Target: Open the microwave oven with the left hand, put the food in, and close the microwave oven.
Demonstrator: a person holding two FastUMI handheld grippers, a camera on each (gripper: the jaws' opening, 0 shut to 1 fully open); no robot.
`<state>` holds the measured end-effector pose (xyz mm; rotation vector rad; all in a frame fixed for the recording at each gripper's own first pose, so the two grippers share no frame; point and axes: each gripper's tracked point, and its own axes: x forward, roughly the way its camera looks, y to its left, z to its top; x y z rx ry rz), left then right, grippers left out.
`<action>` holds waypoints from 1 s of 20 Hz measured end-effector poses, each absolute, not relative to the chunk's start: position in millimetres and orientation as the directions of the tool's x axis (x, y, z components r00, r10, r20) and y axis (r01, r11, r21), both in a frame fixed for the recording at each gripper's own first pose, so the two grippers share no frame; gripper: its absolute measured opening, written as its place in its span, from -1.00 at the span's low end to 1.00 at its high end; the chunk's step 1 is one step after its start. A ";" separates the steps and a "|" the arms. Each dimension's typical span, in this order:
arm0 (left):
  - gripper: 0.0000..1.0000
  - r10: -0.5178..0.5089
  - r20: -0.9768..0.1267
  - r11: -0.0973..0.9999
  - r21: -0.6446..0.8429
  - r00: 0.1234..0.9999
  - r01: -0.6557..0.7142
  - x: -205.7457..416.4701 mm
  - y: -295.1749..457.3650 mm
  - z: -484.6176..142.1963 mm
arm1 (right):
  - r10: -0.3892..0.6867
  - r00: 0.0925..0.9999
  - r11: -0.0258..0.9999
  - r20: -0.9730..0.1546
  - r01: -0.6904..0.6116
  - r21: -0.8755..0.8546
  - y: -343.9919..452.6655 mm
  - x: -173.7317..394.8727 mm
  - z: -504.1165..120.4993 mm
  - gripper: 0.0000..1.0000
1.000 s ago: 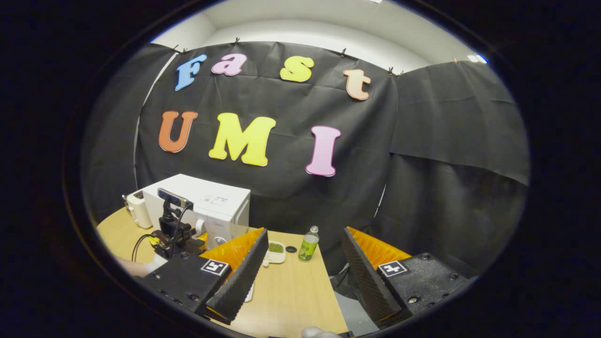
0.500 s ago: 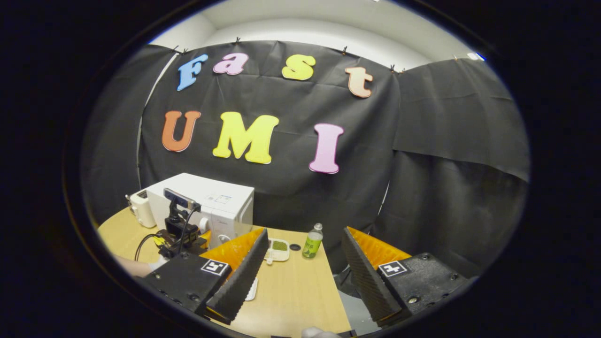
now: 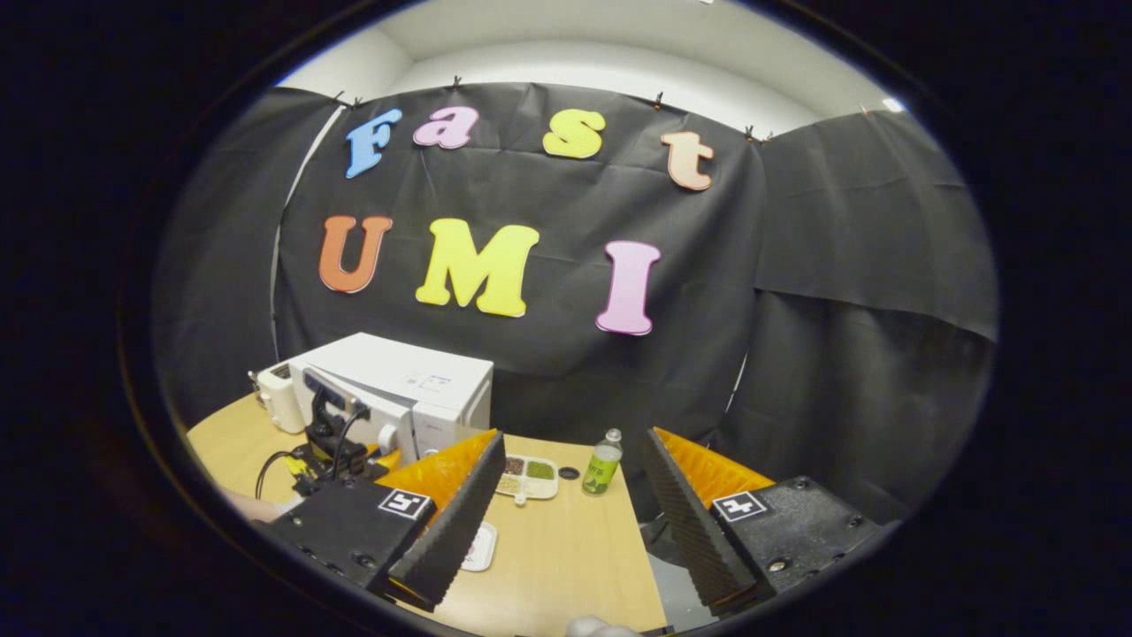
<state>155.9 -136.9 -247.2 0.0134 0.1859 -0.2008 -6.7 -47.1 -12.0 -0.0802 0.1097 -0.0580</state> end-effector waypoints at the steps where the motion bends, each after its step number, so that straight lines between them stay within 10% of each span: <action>1: -0.86 -0.209 -0.188 0.978 -0.020 0.960 0.209 141.5 -132.8 -248.0 | -0.050 0.993 0.996 -0.110 0.041 -0.082 -43.3 -5.3 -15.2 1.00; 9: -0.99 -0.167 -0.234 0.985 0.002 0.958 0.172 49.8 -74.9 -252.8 | 0.075 0.991 0.992 -0.113 -0.085 -0.092 12.7 2.7 -24.8 1.00; 14: -0.57 -0.064 -0.252 0.993 0.081 0.966 0.086 15.1 -24.2 -254.5 | 0.150 0.981 0.983 -0.120 -0.161 -0.092 52.5 6.1 -30.6 1.00; 17: 0.29 -0.005 -0.252 0.999 0.036 0.968 0.015 0.9 7.3 -250.2 | 0.185 0.975 0.977 -0.125 -0.197 -0.087 72.5 7.8 -33.8 0.94; 20: 0.67 0.029 -0.255 0.999 0.035 0.966 -0.021 -11.4 29.4 -248.3 | 0.211 0.969 0.970 -0.129 -0.223 -0.093 90.2 8.0 -38.2 1.00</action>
